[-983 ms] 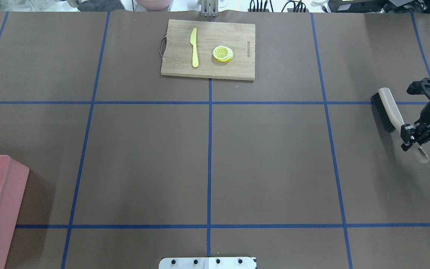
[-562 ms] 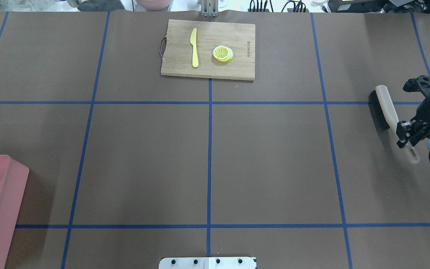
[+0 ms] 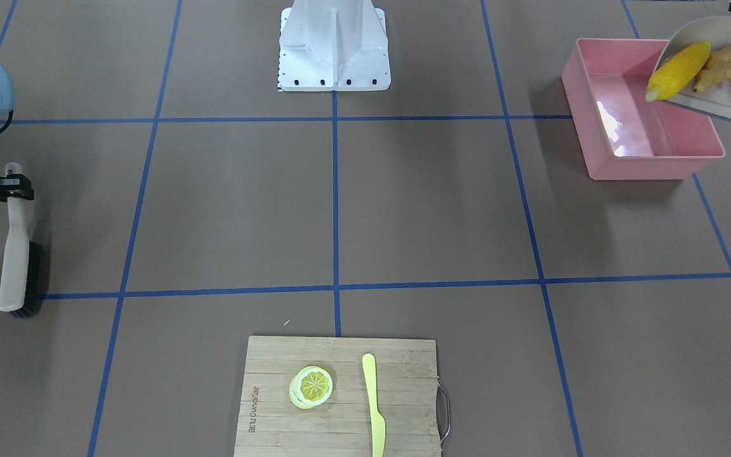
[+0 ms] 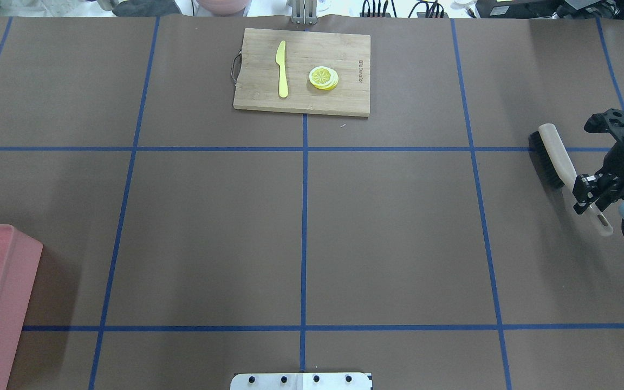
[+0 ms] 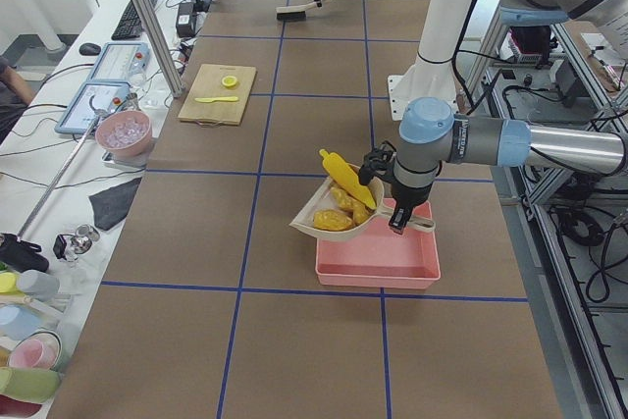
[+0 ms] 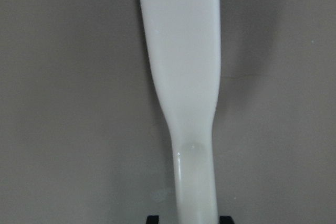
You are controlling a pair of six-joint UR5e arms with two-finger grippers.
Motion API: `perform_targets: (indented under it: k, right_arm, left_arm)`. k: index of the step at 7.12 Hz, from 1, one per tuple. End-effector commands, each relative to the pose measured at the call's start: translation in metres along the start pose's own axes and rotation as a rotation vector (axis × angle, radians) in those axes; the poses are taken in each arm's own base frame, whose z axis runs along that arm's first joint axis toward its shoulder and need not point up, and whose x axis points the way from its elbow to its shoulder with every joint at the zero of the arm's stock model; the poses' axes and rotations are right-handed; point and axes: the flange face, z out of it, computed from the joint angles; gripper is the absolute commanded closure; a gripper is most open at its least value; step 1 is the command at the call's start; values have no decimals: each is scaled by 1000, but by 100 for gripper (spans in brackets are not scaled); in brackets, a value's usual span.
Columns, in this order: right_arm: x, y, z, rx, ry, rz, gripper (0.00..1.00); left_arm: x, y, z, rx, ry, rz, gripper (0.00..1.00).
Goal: Sweep and dump trash into bin
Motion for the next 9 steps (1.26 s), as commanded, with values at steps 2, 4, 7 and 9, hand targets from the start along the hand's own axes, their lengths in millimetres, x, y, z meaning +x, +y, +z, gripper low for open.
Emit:
perform_targets:
  k: [2,4,7,9]
  right_arm:
    - [-11,-7,-18,37,-5,-22,0]
    - [6,-5,-50,104,10,-21,0]
    - [76,6,-90,185,101,-135,0]
    - [157,45,-96,211,107,14,0]
  left_arm:
    - [-13,46,14,12,1,-3,100]
    - [-16,73,23,11,25,21,100]
    - [-15,107,39,5,39,89,100]
    - [-22,116,50,0,43,166,100]
